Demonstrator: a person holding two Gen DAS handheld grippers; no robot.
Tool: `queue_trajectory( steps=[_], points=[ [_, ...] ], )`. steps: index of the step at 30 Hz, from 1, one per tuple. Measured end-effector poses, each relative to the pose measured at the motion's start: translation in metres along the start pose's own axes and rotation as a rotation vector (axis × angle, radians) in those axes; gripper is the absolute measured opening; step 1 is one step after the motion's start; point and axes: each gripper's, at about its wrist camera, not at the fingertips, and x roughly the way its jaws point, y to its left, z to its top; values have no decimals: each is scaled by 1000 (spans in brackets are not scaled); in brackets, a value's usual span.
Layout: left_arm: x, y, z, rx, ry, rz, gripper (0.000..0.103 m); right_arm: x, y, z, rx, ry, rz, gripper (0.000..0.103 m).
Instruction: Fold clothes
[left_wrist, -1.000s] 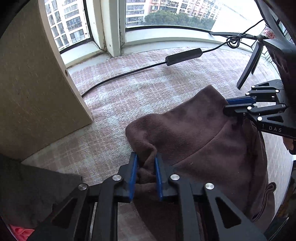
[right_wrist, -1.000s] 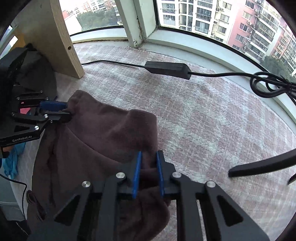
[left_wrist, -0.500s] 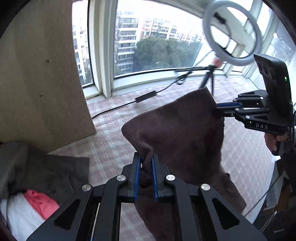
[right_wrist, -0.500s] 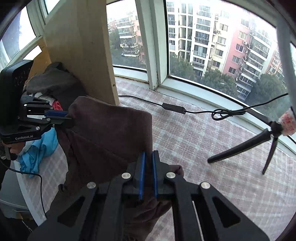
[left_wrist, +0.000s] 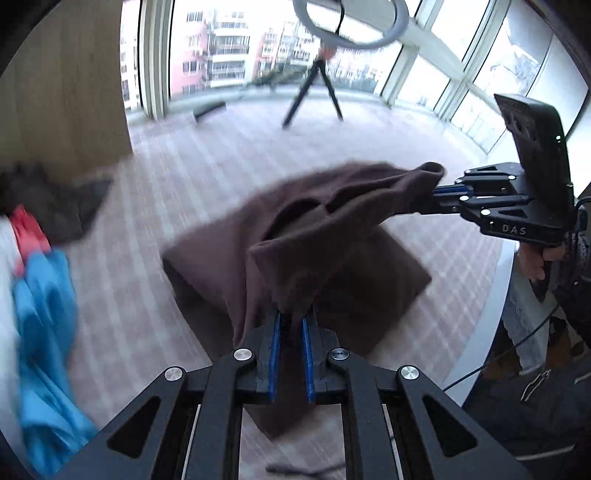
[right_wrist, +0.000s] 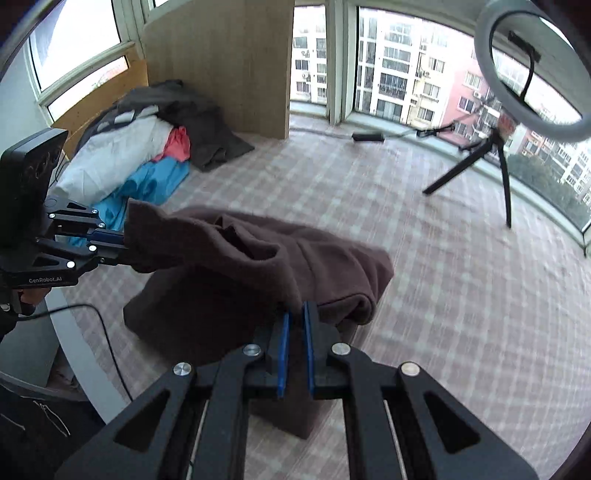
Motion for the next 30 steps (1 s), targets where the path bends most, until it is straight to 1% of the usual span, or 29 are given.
queue_trajectory(
  steps=[3, 4, 6, 7, 9, 10, 11, 13, 14, 15, 17, 19, 21, 22, 24, 25, 27, 28, 29, 30],
  points=[
    [16, 4, -22, -43, 54, -12, 11, 26, 5, -36, 14, 127, 45, 8],
    [16, 4, -26, -45, 68, -17, 11, 32, 8, -45, 7, 168, 63, 8],
    [8, 4, -30, -36, 88, -22, 11, 34, 13, -60, -16, 220, 72, 8],
    [4, 3, -32, -30, 98, -23, 11, 32, 14, -66, -25, 237, 67, 9],
    [-8, 2, -33, -11, 116, -6, 11, 19, 11, -71, -21, 240, 55, 10],
    [-15, -1, -32, 0, 109, 7, 11, 11, 8, -72, -12, 231, 60, 10],
    [-23, -4, -29, 12, 95, 15, 11, 1, 4, -69, 5, 212, 73, 13],
    [-32, -14, -15, 42, 56, 10, 12, -17, -2, -59, 36, 155, 91, 31],
    [-35, -20, -6, 63, 29, 7, 16, -22, -2, -53, 29, 125, 81, 48],
    [-35, -27, 2, 90, 6, 11, 21, -24, -2, -47, 14, 95, 62, 53],
    [-28, -37, 20, 139, -25, 15, 22, -24, -2, -34, -6, 43, 25, 53],
    [-11, -36, 35, 144, -24, 5, 22, -13, -7, -17, 13, 11, 5, 49],
    [14, -34, 46, 162, -6, 23, 22, 6, -19, -4, 92, -1, 36, 19],
    [28, -30, 49, 163, 21, 28, 22, 18, -25, 1, 126, 6, 48, 17],
    [52, -19, 42, 135, 113, -11, 20, 43, -30, 0, 163, 51, 39, 16],
    [54, -14, 33, 125, 124, -32, 20, 55, -31, -6, 174, 82, 37, 16],
    [48, -7, 14, 107, 114, -68, 20, 64, -21, -27, 152, 113, 48, 16],
    [46, -4, 5, 98, 109, -87, 20, 61, -15, -37, 121, 110, 47, 16],
    [37, 0, 3, 77, 101, -102, 20, 54, -11, -42, 100, 104, 46, 16],
    [27, 3, 4, 51, 92, -116, 20, 45, -11, -42, 110, 96, 56, 16]
  ],
)
